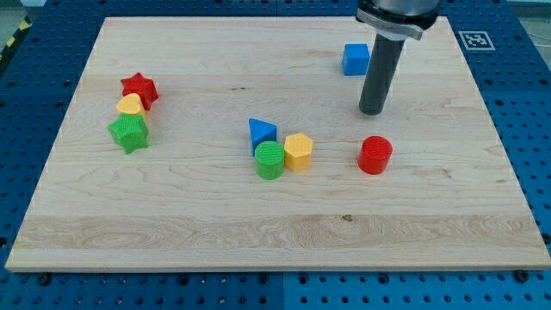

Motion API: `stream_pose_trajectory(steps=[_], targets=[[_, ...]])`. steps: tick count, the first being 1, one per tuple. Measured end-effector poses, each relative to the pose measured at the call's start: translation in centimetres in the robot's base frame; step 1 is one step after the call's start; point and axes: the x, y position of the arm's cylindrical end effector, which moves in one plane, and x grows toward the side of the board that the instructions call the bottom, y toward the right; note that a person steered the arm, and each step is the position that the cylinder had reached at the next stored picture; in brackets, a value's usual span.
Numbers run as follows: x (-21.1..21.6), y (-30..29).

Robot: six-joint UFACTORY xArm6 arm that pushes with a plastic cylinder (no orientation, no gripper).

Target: Slide the red circle to the top right of the yellow hexagon

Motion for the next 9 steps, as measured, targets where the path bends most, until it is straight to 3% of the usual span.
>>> stream_pose_trajectory(steps=[2, 4, 6, 9], targets=[[4.4, 5.7], [10.8, 6.1], [10.1, 1.8], [8.2, 1.2]])
